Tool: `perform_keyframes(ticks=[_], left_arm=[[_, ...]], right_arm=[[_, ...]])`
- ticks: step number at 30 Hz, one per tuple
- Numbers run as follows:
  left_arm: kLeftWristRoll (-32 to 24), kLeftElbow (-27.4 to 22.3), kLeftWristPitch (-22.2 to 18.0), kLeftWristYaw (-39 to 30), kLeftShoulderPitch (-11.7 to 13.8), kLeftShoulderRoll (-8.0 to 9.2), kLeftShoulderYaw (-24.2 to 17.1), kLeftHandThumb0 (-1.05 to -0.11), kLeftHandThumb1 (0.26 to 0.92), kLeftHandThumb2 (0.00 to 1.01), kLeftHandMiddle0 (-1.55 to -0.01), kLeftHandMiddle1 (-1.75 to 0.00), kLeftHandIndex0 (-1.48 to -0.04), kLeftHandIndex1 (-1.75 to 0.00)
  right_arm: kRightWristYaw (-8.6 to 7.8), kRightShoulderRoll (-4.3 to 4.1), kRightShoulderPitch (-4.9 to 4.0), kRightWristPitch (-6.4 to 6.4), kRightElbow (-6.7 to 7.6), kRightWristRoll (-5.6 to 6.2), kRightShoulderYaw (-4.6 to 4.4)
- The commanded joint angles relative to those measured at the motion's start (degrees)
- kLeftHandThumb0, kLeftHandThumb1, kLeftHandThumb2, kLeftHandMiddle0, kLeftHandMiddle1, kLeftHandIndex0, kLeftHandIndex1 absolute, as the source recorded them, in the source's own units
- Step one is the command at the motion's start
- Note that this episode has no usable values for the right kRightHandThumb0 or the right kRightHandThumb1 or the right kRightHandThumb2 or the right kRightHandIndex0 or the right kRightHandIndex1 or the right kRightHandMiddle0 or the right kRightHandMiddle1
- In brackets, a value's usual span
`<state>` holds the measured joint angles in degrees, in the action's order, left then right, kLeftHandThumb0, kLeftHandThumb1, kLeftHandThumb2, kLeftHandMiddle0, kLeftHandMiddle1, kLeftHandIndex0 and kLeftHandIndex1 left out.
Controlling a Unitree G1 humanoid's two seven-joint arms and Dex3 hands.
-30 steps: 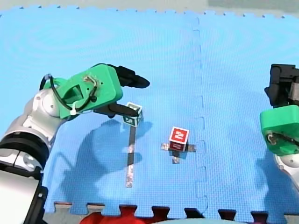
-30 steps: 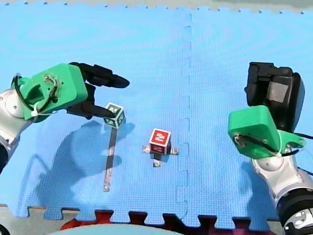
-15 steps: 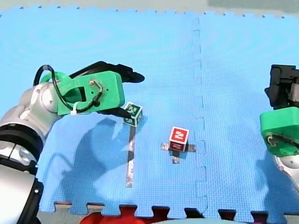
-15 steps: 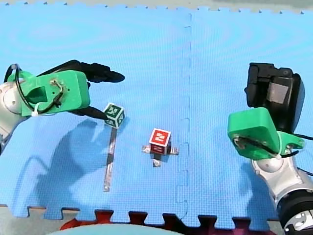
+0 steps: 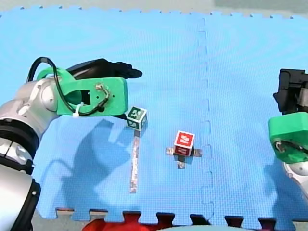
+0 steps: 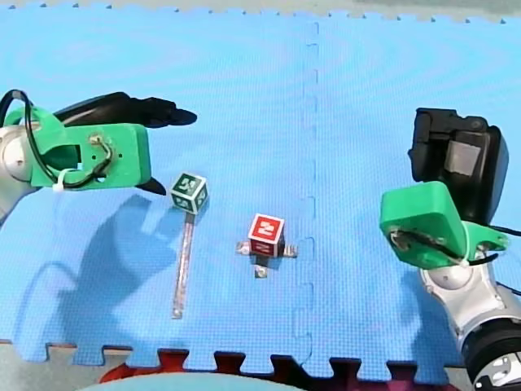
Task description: Stack cube left
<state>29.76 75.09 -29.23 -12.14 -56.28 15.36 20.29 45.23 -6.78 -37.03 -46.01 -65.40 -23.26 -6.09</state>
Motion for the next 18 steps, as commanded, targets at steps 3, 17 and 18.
perform_keyframes(ticks=[3, 17, 18], left_arm=[[-0.3, 0.2, 0.6, 0.2, -0.4, 0.02, -0.1, -0.5, 0.689, 0.0, -0.62, -1.39, -0.36, 0.0], [-5.1, 0.8, 0.4, -2.4, 1.7, -1.73, -3.9, -0.417, 0.672, 0.0, -0.9, -0.14, -0.59, -0.02], [-5.1, 0.7, 0.3, -2.4, 1.8, -1.83, -3.9, -0.416, 0.672, 0.0, -1.0, -0.19, -0.6, -0.02]], right_arm=[[-0.11, -0.44, 0.25, -0.07, 0.43, 0.11, 0.09], [0.46, -0.55, 0.63, -0.06, 1.07, -0.34, 0.14], [0.5, -0.55, 0.69, -0.09, 1.16, -0.37, 0.14]])
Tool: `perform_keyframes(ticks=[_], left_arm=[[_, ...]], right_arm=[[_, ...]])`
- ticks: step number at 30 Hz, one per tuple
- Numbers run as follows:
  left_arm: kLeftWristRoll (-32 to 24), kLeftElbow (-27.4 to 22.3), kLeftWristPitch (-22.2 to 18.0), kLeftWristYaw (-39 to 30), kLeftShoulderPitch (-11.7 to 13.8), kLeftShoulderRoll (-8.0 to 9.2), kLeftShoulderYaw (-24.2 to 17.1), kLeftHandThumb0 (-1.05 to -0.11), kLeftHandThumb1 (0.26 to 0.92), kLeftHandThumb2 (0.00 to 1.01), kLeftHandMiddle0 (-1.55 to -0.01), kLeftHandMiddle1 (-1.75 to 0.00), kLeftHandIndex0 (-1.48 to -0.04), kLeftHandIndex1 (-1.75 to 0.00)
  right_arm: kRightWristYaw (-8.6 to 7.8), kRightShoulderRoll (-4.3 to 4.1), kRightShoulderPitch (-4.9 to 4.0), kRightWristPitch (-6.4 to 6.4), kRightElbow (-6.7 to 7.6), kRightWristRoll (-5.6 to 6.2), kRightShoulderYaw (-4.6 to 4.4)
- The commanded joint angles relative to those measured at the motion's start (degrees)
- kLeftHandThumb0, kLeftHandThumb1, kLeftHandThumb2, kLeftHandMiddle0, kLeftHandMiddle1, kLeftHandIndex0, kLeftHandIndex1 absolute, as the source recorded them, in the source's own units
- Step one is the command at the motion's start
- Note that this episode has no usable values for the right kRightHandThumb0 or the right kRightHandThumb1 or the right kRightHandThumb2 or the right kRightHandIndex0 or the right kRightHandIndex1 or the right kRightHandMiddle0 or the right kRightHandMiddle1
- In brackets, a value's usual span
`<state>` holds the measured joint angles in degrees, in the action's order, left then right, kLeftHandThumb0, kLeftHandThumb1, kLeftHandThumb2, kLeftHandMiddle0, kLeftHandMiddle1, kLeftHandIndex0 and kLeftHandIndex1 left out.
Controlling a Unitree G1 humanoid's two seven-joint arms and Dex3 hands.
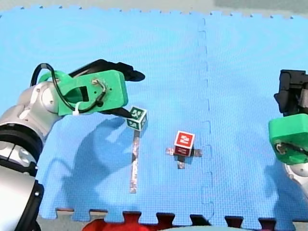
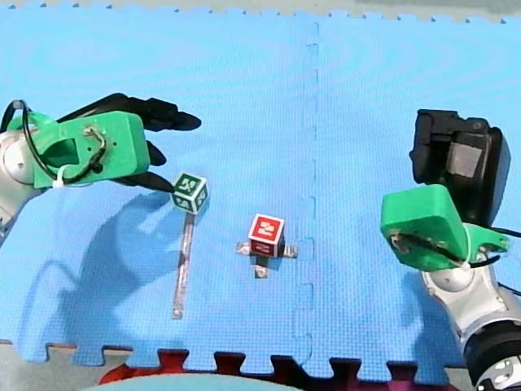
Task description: Stack cube left
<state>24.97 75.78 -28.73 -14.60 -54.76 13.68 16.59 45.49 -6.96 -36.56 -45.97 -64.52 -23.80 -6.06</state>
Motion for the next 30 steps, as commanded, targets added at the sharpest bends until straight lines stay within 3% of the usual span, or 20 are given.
perform_keyframes(ticks=[1, 2, 4, 6, 8, 11, 16, 18, 21, 23, 30], left_arm=[[-0.3, 0.0, -0.2, 0.2, 0.4, -0.26, -0.3, -0.416, 0.673, 0.0, -1.02, -0.38, -0.62, -0.01], [-0.3, 0.0, -0.1, 0.3, 0.5, -0.37, -0.3, -0.413, 0.674, 0.0, -0.93, -0.79, -0.65, -0.01], [-0.3, -0.1, -0.1, 0.3, 0.7, -0.56, -0.3, -0.408, 0.676, 0.0, -0.8, -1.26, -0.66, 0.0], [-0.6, 0.0, -0.1, -0.2, 0.9, -0.79, -0.6, -0.402, 0.678, 0.0, -0.76, -1.42, -0.67, 0.0], [-1.3, 0.0, 0.0, -1.1, 1.1, -1.05, -1.2, -0.399, 0.68, 0.0, -0.75, -1.36, -0.68, 0.0], [-2.0, 0.1, 0.5, -2.1, 1.4, -1.4, -1.8, -0.394, 0.681, 0.0, -0.82, -1.04, -0.72, -0.01], [-1.2, -0.2, 0.0, -0.8, 2.1, -1.59, -1.1, -0.408, 0.681, 0.0, -0.86, -0.98, -0.76, -0.01], [-0.8, -0.2, -0.2, -0.2, 2.3, -1.47, -0.8, -0.436, 0.682, 0.0, -0.89, -1.08, -0.76, -0.01], [-0.4, -0.1, -0.4, 0.0, 2.4, -1.39, -0.6, -0.438, 0.683, 0.0, -0.81, -1.5, -0.76, 0.0], [-0.3, -0.1, -0.5, 0.1, 2.4, -1.37, -0.4, -0.423, 0.684, 0.0, -0.78, -1.7, -0.76, 0.0], [0.8, 0.0, -0.6, 0.9, 2.3, -1.22, 0.5, -0.411, 0.69, 0.0, -0.8, -1.75, -0.75, 0.0]], right_arm=[[0.3, -0.37, 0.29, -0.15, 0.37, 0.12, 0.1], [0.37, -0.36, 0.34, -0.16, 0.44, 0.07, 0.1], [0.45, -0.34, 0.43, -0.18, 0.56, 0.01, 0.11], [0.5, -0.33, 0.56, -0.22, 0.78, -0.03, 0.12], [0.53, -0.33, 0.69, -0.26, 1.02, -0.06, 0.12], [0.48, -0.3, 0.83, -0.27, 1.3, -0.05, 0.15], [0.45, -0.24, 0.95, -0.17, 1.62, -0.01, 0.23], [0.46, -0.2, 1.09, -0.14, 1.97, -0.02, 0.26], [0.4, -0.2, 1.32, -0.12, 2.39, -0.01, 0.31], [0.34, -0.22, 1.38, -0.09, 2.47, -0.01, 0.33], [0.52, -0.12, 1.54, 0.03, 2.69, -0.19, 0.26]])
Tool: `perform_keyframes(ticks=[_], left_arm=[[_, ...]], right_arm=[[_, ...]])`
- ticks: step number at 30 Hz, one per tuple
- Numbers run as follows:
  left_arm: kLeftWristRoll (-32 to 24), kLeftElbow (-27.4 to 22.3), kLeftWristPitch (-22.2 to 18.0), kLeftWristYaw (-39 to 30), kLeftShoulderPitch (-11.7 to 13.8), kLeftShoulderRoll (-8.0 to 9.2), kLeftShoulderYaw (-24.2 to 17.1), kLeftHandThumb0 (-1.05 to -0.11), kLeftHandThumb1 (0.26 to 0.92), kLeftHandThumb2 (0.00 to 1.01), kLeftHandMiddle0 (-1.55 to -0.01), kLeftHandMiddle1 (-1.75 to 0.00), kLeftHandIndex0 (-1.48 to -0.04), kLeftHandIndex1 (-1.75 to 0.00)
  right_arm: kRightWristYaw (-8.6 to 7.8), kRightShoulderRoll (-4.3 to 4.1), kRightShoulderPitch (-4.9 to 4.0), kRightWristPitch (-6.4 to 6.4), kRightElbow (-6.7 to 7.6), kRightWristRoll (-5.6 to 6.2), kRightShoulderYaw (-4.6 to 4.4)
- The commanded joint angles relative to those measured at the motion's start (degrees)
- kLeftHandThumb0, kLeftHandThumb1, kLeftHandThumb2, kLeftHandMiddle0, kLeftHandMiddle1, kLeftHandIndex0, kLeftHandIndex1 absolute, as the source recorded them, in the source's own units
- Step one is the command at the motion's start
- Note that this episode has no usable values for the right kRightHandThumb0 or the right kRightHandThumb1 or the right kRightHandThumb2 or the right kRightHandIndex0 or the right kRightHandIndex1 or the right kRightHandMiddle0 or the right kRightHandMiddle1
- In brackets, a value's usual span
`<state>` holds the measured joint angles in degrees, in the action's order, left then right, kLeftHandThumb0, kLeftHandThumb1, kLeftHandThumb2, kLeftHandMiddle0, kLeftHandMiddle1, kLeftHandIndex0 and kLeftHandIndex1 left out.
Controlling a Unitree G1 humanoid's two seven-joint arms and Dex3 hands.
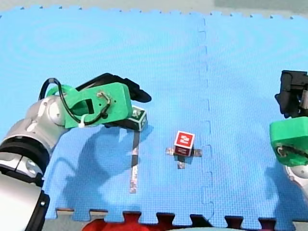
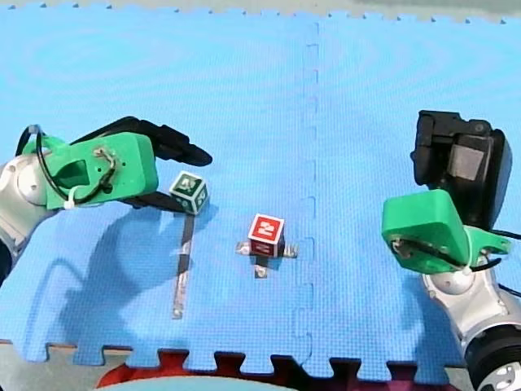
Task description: Stack cube left
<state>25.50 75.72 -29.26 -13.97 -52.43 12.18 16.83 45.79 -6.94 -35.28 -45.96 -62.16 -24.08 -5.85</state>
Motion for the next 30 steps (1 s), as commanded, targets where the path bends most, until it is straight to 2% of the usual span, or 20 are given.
perform_keyframes(ticks=[1, 11, 13, 30], left_arm=[[0.5, 0.1, 0.0, 0.5, 0.0, 0.29, 0.4, -0.412, 0.691, 0.0, -0.8, -1.75, -0.74, 0.0], [1.7, 0.1, 0.1, 1.8, -0.4, 0.72, 1.4, -0.426, 0.699, 0.0, -0.82, -1.75, -0.68, 0.0], [2.0, 0.1, 0.0, 2.2, -0.5, 0.84, 1.8, -0.431, 0.701, 0.0, -0.78, -1.75, -0.67, 0.0], [3.7, 0.3, 0.3, 4.3, -0.8, 1.13, 3.3, -0.451, 0.704, 0.0, -0.72, -1.71, -0.66, 0.0]], right_arm=[[0.26, -0.14, 0.3, 0.01, 0.35, 0.06, 0.05], [0.9, -0.07, 0.71, -0.18, 0.43, -0.3, -0.12], [1.03, -0.1, 0.8, -0.3, 0.28, -0.39, -0.18], [2.08, -0.07, 0.77, -0.6, -0.23, -1.01, -0.5]])
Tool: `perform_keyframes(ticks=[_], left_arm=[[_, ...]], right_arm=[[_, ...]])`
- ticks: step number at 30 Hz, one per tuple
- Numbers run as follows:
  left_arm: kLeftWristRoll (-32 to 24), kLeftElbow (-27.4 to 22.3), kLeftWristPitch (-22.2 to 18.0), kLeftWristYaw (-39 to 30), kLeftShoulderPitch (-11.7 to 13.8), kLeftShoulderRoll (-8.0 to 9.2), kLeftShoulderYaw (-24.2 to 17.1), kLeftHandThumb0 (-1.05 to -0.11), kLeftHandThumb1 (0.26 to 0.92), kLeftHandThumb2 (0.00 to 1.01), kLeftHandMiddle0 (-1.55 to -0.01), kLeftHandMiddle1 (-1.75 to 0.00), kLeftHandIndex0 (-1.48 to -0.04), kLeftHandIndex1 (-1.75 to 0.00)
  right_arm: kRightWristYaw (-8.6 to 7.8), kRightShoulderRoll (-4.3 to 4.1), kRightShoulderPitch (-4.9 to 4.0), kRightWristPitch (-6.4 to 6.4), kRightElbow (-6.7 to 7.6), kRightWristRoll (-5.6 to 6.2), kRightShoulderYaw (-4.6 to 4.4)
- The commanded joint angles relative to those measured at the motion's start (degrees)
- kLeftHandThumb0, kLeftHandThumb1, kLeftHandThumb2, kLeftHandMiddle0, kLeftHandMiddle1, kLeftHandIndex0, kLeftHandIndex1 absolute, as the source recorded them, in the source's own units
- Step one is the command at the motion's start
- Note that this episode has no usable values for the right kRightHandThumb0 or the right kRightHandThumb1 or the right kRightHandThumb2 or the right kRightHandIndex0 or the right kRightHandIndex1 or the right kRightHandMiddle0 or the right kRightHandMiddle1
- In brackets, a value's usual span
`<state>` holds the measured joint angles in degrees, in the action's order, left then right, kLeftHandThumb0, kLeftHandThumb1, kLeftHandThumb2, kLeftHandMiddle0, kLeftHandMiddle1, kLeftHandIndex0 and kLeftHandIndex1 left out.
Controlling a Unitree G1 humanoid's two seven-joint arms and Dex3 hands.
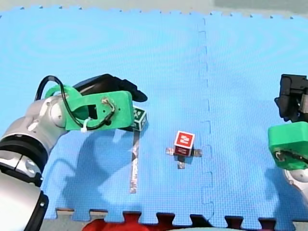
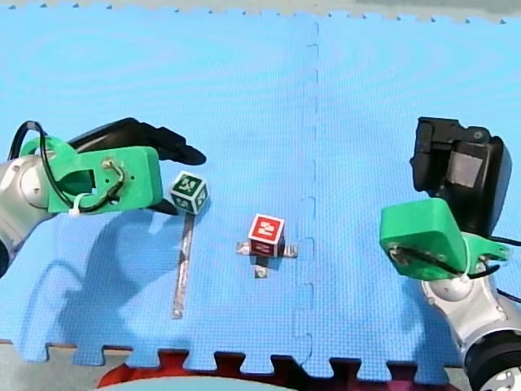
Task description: Stack cube left
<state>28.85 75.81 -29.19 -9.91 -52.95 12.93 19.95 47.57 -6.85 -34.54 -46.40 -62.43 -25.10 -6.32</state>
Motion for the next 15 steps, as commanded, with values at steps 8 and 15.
perform_keyframes(ticks=[8, 15], left_arm=[[3.4, 0.1, 0.8, 2.2, -1.1, 0.75, 2.8, -0.459, 0.699, 0.0, -0.81, -1.22, -0.64, 0.0], [5.8, 0.1, 1.8, 3.8, -1.7, 0.95, 5.0, -0.471, 0.691, 0.0, -0.89, -0.73, -0.52, 0.0]], right_arm=[[0.79, -0.13, 0.41, -0.02, 0.84, -0.42, -0.3], [1.23, 0.02, 0.64, 0.31, 1.22, -0.83, -0.5]])
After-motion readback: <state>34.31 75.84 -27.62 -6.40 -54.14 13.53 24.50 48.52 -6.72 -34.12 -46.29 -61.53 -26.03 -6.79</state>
